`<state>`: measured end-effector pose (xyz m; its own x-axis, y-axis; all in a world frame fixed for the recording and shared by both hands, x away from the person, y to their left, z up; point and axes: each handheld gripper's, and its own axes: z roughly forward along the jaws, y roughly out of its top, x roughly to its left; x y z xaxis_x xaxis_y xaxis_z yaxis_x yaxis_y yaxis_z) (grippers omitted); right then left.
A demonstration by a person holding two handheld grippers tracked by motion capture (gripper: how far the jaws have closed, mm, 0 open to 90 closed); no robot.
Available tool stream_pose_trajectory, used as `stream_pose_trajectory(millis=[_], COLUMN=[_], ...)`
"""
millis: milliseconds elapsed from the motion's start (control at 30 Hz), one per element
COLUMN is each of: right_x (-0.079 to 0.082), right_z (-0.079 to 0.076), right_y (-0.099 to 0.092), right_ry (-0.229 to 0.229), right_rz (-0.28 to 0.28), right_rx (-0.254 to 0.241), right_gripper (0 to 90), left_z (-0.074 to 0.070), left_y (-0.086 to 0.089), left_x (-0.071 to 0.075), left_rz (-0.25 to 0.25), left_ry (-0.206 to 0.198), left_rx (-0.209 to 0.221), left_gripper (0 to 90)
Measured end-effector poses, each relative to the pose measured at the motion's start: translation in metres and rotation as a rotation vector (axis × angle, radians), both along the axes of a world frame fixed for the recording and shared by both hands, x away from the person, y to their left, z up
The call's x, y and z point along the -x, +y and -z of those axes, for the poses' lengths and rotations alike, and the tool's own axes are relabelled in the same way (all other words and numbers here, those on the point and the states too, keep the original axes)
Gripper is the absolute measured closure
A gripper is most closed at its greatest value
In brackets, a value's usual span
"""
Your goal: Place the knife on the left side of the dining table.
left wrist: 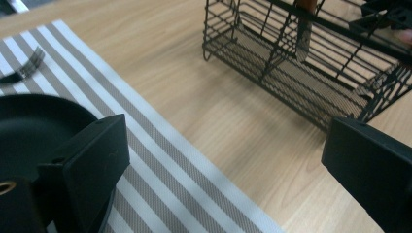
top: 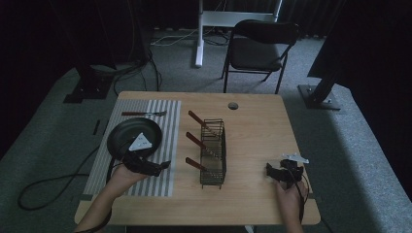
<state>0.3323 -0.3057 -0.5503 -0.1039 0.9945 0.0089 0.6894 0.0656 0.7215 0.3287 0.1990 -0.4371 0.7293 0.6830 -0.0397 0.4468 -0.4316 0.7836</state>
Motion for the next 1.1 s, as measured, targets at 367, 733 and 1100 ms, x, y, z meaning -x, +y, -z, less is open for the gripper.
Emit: stream_pose_trajectory(millis=[367, 733, 1100], right_x=[0.000, 0.000, 0.000], right_z=[0.000, 0.000, 0.000], right_y=[0.000, 0.000, 0.000], right_ry=[0.000, -0.001, 0.000], right_rz=[0.001, 0.002, 0.001], right_rx=[-0.001, -0.002, 0.000], right_gripper=[12.2, 12.3, 12.2], left_z=[-0.019, -0.031, -0.035], left_y=[-0.017, -0.036, -0.050], left_x=[-0.011, -0.023, -0.036], left_rz=[0.037, 0.059, 0.078], left_ry=[-0.020, -0.020, 0.015], left_rx=[0.009, 0.023, 0.054], left_gripper=[4.3, 4.3, 5.3])
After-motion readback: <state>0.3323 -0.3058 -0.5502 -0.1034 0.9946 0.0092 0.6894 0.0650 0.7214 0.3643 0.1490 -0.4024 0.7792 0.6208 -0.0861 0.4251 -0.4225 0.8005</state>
